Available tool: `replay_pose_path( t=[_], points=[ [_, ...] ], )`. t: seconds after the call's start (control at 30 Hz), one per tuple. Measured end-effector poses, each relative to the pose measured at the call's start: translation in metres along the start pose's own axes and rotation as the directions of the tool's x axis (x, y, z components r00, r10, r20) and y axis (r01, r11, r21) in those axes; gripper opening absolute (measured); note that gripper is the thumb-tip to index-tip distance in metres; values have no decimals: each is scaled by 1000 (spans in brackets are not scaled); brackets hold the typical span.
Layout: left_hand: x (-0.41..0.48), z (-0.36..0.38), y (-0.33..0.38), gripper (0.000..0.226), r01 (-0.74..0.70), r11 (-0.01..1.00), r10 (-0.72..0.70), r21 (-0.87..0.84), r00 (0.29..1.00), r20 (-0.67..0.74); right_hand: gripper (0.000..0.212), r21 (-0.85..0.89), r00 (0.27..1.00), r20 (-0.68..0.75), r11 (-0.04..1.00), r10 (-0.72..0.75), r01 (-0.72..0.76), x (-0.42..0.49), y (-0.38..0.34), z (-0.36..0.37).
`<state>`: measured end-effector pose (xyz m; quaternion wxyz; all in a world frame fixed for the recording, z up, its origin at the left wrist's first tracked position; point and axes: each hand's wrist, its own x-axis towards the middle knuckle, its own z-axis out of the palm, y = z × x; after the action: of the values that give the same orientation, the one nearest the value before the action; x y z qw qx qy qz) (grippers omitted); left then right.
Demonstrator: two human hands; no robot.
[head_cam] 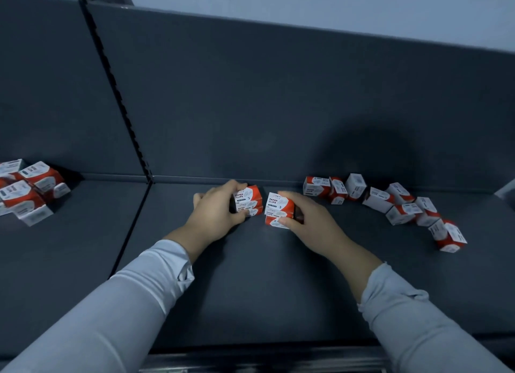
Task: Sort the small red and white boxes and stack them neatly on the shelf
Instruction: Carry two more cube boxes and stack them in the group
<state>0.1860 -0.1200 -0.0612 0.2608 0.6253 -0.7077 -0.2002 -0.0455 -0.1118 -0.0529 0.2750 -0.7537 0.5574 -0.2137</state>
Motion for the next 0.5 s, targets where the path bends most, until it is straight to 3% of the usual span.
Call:
replay_pose_path(
  t=[0.17, 0.5],
  points=[
    [1, -4, -2, 51, -33, 999, 34, -33, 998, 48, 57, 13, 996, -91, 1000, -2, 3, -10, -13, 3],
    [-29, -27, -19, 47, -74, 960, 92, -270, 994, 56, 48, 161, 971, -221, 985, 97, -62, -42, -39, 16]
  ],
)
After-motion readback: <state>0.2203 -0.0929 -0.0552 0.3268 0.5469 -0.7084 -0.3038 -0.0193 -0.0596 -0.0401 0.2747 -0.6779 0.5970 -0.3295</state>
